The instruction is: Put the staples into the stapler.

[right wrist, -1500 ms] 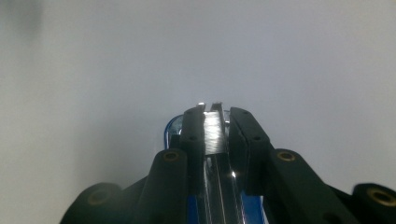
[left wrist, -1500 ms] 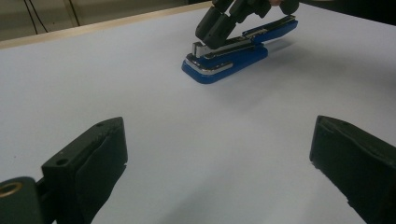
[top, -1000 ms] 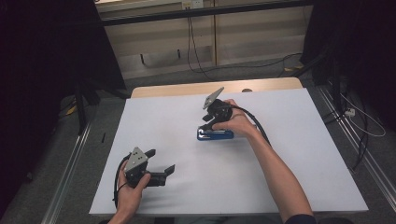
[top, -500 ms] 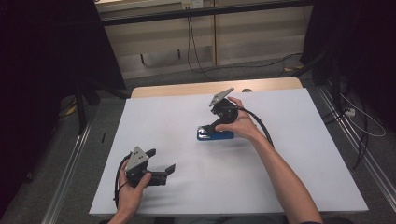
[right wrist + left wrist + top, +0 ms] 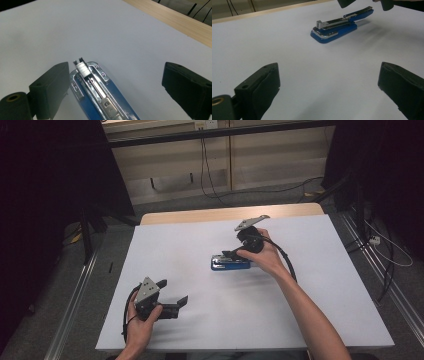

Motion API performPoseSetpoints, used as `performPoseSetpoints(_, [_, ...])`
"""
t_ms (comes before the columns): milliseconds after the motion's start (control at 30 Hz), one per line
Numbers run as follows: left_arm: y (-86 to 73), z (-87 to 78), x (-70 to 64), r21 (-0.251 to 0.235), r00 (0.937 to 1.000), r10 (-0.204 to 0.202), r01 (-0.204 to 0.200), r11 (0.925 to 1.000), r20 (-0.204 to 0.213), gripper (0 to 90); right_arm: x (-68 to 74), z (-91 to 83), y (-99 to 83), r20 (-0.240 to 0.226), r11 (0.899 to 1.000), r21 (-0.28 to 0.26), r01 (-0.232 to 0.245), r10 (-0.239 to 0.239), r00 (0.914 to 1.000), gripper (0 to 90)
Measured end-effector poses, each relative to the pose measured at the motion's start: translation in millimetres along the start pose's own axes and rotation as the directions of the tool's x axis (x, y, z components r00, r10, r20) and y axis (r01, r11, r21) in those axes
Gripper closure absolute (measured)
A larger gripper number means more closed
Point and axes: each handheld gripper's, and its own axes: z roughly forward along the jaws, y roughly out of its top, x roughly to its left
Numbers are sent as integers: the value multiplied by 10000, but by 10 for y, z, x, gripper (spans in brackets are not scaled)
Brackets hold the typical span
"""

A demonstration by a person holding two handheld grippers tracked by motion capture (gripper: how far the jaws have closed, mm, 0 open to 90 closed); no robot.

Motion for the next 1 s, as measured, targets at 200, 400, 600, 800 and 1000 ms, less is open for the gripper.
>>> performPoseSetpoints(200, [0,-6,12,-32,10000,-40,40,10000,-21,42,20,-106,-71,373,9981,-546,-295,316,9988,51])
performPoseSetpoints(400, [-1,-5,20,-30,10000,-49,48,10000,-34,42,50,-164,-140,830,9957,-637,-674,726,9939,60])
performPoseSetpoints(600, [-8,-18,57,-15,9998,-154,154,9999,-158,42,71,-268,-227,1038,9904,-868,-1072,1160,9878,63])
performPoseSetpoints(800, [-5,-13,52,-11,9998,-64,63,10000,-208,42,72,-383,-304,1464,9873,-1205,-1037,1210,9818,63])
performPoseSetpoints(1000, [-6,-13,61,-12,9996,-115,115,9999,-249,42,87,-521,-372,1755,9845,-1457,-976,1228,9768,65])
